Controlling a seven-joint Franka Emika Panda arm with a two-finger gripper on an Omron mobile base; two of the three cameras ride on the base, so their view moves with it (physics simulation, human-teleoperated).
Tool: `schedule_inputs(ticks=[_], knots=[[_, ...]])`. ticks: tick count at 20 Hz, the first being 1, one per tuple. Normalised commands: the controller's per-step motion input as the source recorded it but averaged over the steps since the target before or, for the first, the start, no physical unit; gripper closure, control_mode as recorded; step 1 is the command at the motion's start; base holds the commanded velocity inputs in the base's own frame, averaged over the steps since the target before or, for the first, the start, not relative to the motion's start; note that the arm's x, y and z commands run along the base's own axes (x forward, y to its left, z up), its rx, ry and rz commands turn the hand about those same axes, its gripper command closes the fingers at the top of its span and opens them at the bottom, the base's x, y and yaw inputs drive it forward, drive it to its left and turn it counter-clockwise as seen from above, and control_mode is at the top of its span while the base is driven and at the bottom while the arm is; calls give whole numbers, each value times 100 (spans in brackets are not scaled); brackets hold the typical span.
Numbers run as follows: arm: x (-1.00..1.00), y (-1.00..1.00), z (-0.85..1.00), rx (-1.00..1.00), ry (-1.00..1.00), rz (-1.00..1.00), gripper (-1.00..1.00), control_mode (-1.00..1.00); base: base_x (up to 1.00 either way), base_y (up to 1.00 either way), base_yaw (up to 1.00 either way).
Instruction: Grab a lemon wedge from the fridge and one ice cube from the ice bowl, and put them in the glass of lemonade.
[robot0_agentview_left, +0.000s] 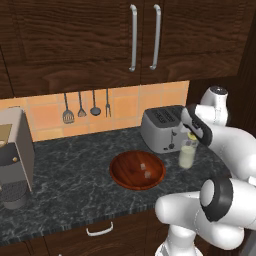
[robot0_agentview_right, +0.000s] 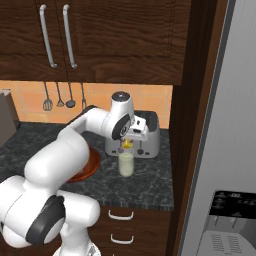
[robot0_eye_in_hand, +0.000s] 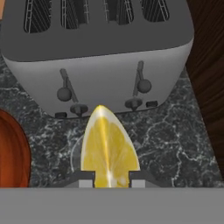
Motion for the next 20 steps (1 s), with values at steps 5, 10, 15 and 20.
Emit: schedule_inputs(ticks=[5, 10, 15, 20], knots=[[7, 5, 0, 0, 1, 0, 100, -100, 0, 0, 0], [0, 4, 0, 0, 0, 0, 100, -100, 0, 0, 0], [10, 0, -12, 0, 0, 0, 100, -100, 0, 0, 0], [1, 0, -16, 0, 0, 0, 100, -100, 0, 0, 0]])
